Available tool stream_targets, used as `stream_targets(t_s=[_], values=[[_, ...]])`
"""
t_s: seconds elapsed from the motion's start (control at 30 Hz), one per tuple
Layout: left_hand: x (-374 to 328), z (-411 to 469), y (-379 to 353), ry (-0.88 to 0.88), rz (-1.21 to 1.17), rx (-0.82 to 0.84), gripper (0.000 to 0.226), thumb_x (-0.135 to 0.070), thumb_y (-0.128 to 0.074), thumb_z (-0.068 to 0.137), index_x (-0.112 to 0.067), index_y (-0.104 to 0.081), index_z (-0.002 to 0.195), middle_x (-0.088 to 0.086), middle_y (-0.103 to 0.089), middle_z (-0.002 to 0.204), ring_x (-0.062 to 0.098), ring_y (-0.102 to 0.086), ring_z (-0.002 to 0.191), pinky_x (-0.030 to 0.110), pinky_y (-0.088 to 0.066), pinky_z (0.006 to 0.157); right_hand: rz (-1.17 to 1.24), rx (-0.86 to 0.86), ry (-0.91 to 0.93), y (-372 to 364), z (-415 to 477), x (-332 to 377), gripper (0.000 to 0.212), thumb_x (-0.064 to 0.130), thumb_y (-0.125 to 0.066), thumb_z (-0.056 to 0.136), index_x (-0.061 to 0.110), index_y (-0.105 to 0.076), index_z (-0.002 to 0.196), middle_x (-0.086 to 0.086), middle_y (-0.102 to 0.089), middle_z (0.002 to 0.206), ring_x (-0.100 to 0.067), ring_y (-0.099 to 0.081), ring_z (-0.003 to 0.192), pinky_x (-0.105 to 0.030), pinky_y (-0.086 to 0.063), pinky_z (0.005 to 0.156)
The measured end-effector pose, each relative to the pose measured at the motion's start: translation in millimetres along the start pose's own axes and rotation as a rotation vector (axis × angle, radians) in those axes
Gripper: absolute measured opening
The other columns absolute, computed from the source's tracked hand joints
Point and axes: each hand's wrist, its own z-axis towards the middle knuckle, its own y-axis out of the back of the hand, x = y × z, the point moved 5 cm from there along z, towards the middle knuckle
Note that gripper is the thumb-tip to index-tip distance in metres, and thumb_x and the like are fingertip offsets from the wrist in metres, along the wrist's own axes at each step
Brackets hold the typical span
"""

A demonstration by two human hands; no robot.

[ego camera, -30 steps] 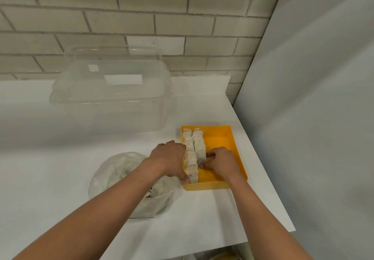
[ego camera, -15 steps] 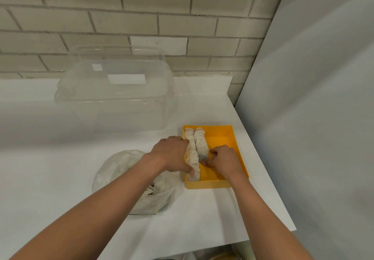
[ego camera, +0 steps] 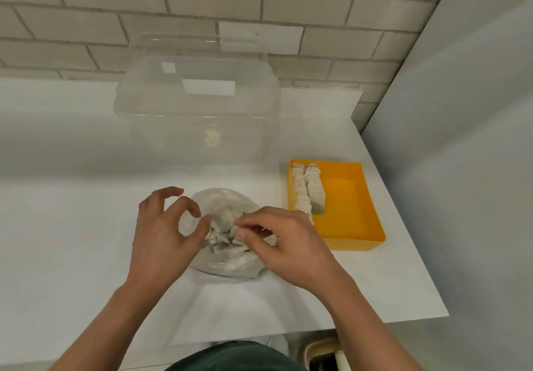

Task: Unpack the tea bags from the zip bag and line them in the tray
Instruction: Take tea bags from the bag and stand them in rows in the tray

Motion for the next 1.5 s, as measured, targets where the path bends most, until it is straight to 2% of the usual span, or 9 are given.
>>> stream_targets(t_s=[0.13,0.4,0.6,0.7,0.83,0.97,1.2,1.33,1.5], values=[[27,-7,-21,0.075,0.184,0.245,0.045,-0.033,-0.08,0.084,-0.037,-0.063,0.125,-0.004,-0.043,0.142,0.027,-0.045,0.13,0.039,-0.051,0.076,-0.482,0.372,-0.128,-42,2,-13,0.034,0.048,-0.045,0.104,0.027,-0.07,0.097,0.004,-0.07,0.093,-0.025,-0.066,0.087,-0.034,-0.046,0.063],[22,-3,-19,-0.12,0.033,0.422,0.085,0.007,-0.058,0.076,-0.032,-0.043,0.149,-0.009,-0.045,0.14,0.02,-0.045,0.11,0.04,-0.05,0.09,-0.67,0.163,-0.381,-34,18,-16,0.026,0.034,-0.059,0.099,0.019,-0.058,0.12,-0.002,-0.065,0.124,-0.028,-0.064,0.111,-0.036,-0.045,0.077],[26,-15,-21,-0.217,0.024,0.513,0.095,-0.034,-0.084,0.077,-0.037,-0.031,0.156,-0.012,-0.034,0.142,0.013,-0.031,0.112,0.036,-0.048,0.095,-0.587,0.379,-0.468,-48,11,-6,0.043,0.055,-0.074,0.084,0.033,-0.071,0.121,0.003,-0.07,0.115,-0.025,-0.063,0.107,-0.037,-0.054,0.08],[31,-20,-27,-0.246,0.027,0.548,0.108,-0.05,-0.086,0.072,-0.035,-0.022,0.158,-0.007,-0.03,0.147,0.017,-0.031,0.115,0.04,-0.049,0.097,-0.676,0.429,-0.486,-63,9,-1,0.037,0.059,-0.077,0.078,0.031,-0.071,0.101,0.004,-0.06,0.092,-0.024,-0.06,0.089,-0.03,-0.041,0.064],[33,-27,-34,-0.278,0.064,0.6,0.119,-0.055,-0.088,0.069,-0.034,-0.015,0.16,-0.001,-0.022,0.156,0.022,-0.029,0.126,0.043,-0.051,0.096,-0.757,0.426,-0.517,-75,7,1,0.036,0.052,-0.079,0.079,0.028,-0.066,0.102,0.002,-0.058,0.094,-0.025,-0.057,0.087,-0.032,-0.039,0.067],[33,-27,-35,-0.305,0.069,0.578,0.114,-0.05,-0.087,0.072,-0.035,-0.016,0.161,-0.001,-0.021,0.158,0.023,-0.027,0.13,0.041,-0.051,0.095,-0.834,0.312,-0.5,-74,2,-1,0.017,0.026,-0.063,0.093,0.022,-0.066,0.109,-0.004,-0.068,0.107,-0.031,-0.064,0.097,-0.032,-0.039,0.066],[36,-24,-29,-0.313,0.035,0.565,0.102,-0.05,-0.085,0.077,-0.039,-0.025,0.158,-0.003,-0.022,0.158,0.02,-0.021,0.134,0.038,-0.046,0.106,-0.871,0.212,-0.457,-74,2,1,0.022,0.018,-0.054,0.095,0.026,-0.069,0.109,-0.006,-0.067,0.101,-0.03,-0.064,0.099,-0.031,-0.037,0.065],[27,-19,-9,-0.339,-0.112,0.45,0.08,-0.041,-0.084,0.08,-0.036,-0.045,0.15,-0.006,-0.021,0.161,0.013,-0.015,0.144,0.022,-0.032,0.111,-0.701,0.077,-0.421,-57,7,3,0.01,0.025,-0.059,0.088,0.026,-0.068,0.084,-0.001,-0.065,0.078,-0.027,-0.063,0.078,-0.03,-0.037,0.054],[10,-11,29,-0.284,-0.454,0.251,0.047,-0.022,-0.081,0.087,-0.032,-0.062,0.129,-0.015,-0.047,0.142,-0.001,-0.049,0.128,0.008,-0.042,0.099,-0.257,0.045,-0.406,-26,20,18,0.005,0.027,-0.071,0.086,0.025,-0.072,0.082,0.005,-0.07,0.072,-0.014,-0.065,0.071,-0.036,-0.054,0.062]])
